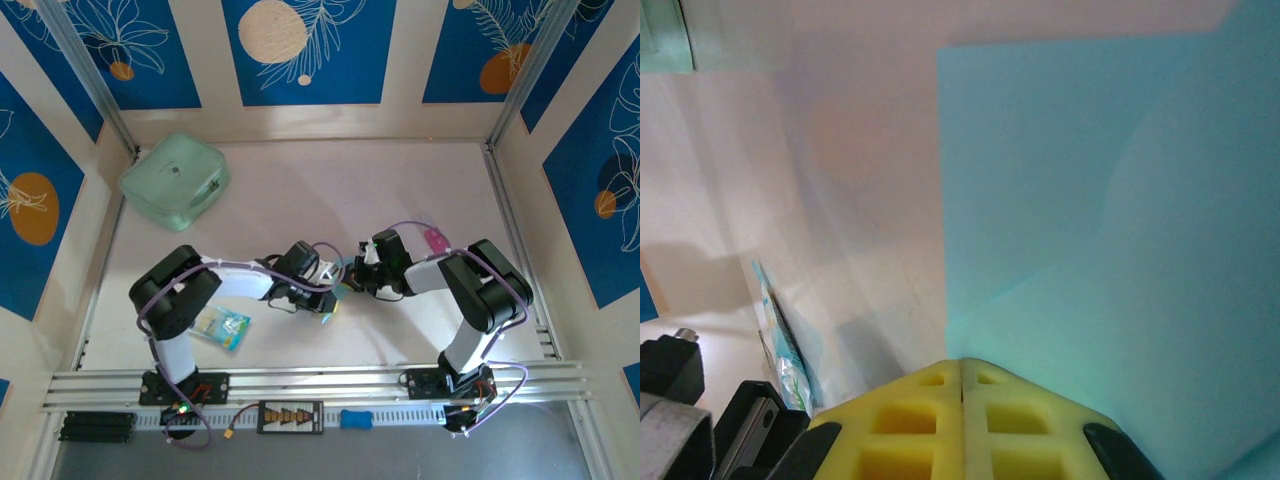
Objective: Fold a paper plane with a square sheet of paper (pick it up from the middle)
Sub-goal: Fold the wing for the fifth time at the center of the table.
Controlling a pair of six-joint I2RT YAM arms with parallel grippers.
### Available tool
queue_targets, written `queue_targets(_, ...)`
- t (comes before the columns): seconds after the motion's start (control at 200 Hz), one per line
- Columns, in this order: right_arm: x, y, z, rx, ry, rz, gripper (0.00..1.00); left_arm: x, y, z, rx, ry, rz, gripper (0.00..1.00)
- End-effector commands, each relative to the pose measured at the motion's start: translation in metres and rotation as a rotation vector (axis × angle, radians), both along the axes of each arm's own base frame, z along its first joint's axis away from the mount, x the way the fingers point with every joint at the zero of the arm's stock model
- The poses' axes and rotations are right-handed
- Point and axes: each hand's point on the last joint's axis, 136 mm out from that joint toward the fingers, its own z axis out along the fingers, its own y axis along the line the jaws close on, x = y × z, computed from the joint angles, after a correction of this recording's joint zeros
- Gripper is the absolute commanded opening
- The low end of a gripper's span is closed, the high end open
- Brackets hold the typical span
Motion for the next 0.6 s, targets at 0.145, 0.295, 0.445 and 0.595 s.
queue_targets(0.145,-0.044,-0.042,-0.060,-0.227,0.216,-0.059,0.07,-0.057,0.049,-0.029,0.167,0.198,-0.050,0.05)
queue_targets(0.295,-0.045,-0.042,-0.059,-0.231,0.216,-0.060,0.07,-0.069,0.059,-0.030,0.192,0.211,-0.064,0.06)
queue_targets(0.445,-0.044,-0.041,-0.058,-0.228,0.213,-0.057,0.07,-0.081,0.066,-0.032,0.223,0.206,-0.079,0.06)
queue_targets(0.595,-0.045,-0.041,-0.060,-0.244,0.227,-0.062,0.07,-0.079,0.073,-0.027,0.252,0.110,-0.072,0.05)
